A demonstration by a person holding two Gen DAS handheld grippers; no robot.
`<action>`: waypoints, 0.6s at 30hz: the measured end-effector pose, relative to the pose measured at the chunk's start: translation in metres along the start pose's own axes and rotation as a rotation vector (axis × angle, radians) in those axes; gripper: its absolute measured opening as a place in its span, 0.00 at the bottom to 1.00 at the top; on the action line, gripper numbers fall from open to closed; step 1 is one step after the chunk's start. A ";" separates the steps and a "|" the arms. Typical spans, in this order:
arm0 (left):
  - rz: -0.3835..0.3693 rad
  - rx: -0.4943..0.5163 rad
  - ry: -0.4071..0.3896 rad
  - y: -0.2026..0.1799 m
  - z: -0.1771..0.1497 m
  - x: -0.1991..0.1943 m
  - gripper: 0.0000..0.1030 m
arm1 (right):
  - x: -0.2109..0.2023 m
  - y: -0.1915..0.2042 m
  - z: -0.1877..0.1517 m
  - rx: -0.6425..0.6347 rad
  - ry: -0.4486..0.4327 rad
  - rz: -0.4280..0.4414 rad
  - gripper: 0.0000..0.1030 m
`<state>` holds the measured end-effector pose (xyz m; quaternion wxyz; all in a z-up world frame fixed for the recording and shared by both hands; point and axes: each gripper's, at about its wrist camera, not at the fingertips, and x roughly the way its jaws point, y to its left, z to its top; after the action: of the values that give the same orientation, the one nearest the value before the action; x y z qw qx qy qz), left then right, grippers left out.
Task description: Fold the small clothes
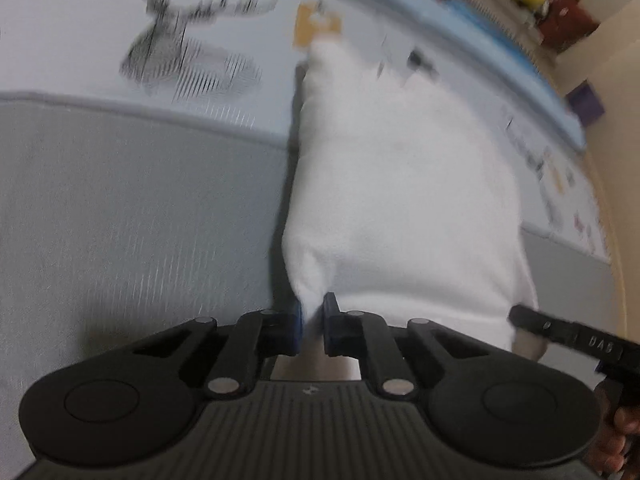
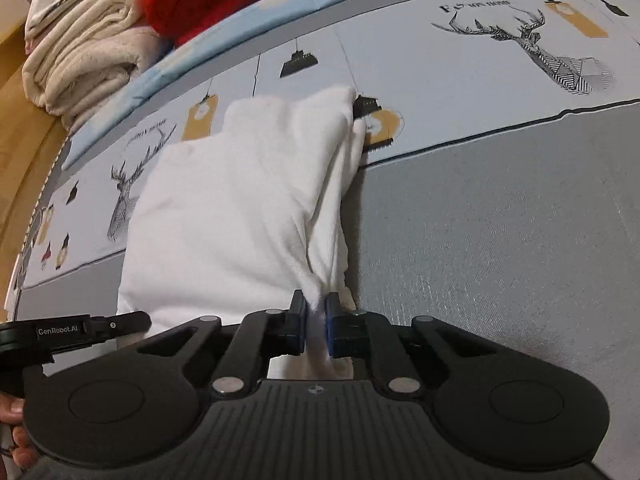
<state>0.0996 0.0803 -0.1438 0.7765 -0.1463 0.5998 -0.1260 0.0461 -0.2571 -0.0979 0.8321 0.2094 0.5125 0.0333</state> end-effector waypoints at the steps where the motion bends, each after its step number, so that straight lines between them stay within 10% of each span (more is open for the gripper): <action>1: 0.000 0.015 0.016 -0.003 0.001 0.001 0.13 | 0.002 -0.001 -0.003 -0.006 0.020 -0.019 0.09; 12: 0.091 0.122 -0.042 -0.012 -0.017 -0.026 0.22 | 0.009 -0.002 -0.017 -0.063 0.107 -0.129 0.28; 16: 0.214 0.253 -0.294 -0.038 -0.040 -0.085 0.88 | -0.017 0.002 -0.024 -0.075 0.018 -0.193 0.29; 18: 0.255 0.311 -0.397 -0.052 -0.053 -0.113 0.94 | -0.041 0.008 -0.030 -0.104 -0.089 -0.249 0.30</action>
<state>0.0188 0.0696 -0.0360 0.9014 0.0292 0.4231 -0.0868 0.0021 -0.2517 -0.0721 0.8614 0.1020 0.4947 -0.0530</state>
